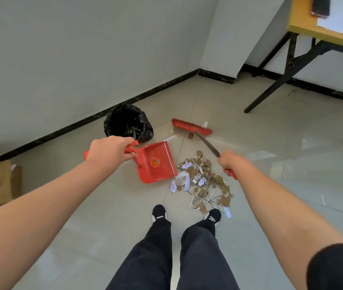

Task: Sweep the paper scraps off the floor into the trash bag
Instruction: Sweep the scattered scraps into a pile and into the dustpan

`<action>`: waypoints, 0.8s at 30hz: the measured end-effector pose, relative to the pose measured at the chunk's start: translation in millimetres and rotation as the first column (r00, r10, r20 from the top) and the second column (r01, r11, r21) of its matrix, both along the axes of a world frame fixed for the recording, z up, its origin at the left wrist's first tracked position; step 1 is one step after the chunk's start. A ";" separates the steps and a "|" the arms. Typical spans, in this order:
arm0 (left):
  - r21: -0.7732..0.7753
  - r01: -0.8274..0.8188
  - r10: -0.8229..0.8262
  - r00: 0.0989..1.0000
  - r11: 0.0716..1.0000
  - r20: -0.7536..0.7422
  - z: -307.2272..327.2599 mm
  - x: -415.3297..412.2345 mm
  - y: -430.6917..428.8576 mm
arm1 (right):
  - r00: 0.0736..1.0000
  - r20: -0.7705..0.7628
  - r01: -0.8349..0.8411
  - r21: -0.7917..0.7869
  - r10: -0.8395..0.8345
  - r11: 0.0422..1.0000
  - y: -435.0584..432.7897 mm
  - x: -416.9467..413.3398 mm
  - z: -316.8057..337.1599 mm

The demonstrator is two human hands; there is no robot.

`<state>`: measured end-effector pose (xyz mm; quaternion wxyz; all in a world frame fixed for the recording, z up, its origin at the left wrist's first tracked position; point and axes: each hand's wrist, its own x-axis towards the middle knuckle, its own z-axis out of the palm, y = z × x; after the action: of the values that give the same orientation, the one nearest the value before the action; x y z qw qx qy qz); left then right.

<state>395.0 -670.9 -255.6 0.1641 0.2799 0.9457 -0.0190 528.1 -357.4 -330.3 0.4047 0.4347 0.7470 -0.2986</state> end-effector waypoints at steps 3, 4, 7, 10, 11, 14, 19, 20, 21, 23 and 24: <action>0.002 -0.063 0.063 0.998 0.998 0.024 -4.6 0.2 0.2 | 0.992 -0.004 -0.127 0.075 0.128 0.989 -4.3 47.3 1.3; -0.003 -0.077 0.077 0.997 0.997 0.025 -5.3 1.5 1.4 | 0.983 0.008 -0.184 0.089 0.184 0.979 -6.4 65.7 3.7; -0.024 -0.058 0.059 0.998 0.998 0.031 -4.9 6.1 3.1 | 0.973 0.059 -0.224 0.061 0.221 0.973 -7.4 117.1 15.8; -0.043 -0.012 0.013 0.999 0.999 0.040 -1.7 7.6 -2.3 | 0.978 0.070 -0.200 0.071 0.195 0.977 -0.8 152.3 26.5; -0.043 -0.004 0.006 0.999 0.999 0.042 0.5 8.2 -3.8 | 0.988 0.049 -0.149 0.061 0.146 0.987 2.0 160.0 29.6; -0.017 -0.020 0.020 0.999 1.000 0.028 9.3 8.2 -6.8 | 0.999 -0.026 0.020 0.039 -0.019 0.999 9.8 176.4 37.1; 0.070 -0.075 0.076 0.997 0.995 -0.010 29.3 7.4 -2.7 | 0.983 -0.154 0.115 0.073 -0.102 0.991 0.8 182.3 56.9; 0.088 -0.069 0.071 0.997 0.994 -0.017 32.6 8.9 1.4 | 0.974 -0.177 0.153 0.074 -0.138 0.985 0.5 178.7 60.6; 0.106 -0.054 0.057 0.998 0.993 -0.023 35.9 11.1 6.9 | 0.964 -0.194 0.200 0.075 -0.182 0.977 1.9 173.9 63.4; 0.126 -0.012 0.016 0.999 0.992 -0.035 42.4 15.9 21.6 | 0.933 -0.218 0.306 0.073 -0.285 0.949 9.4 162.5 66.0; 0.124 0.011 -0.006 0.999 0.992 -0.040 45.7 18.3 30.1 | 0.913 -0.230 0.358 0.061 -0.336 0.932 14.2 157.0 66.7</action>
<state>413.4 -640.7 -209.9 0.1277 0.2934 0.9468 0.0339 685.1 -343.2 -263.7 0.2393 0.5455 0.7115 -0.3728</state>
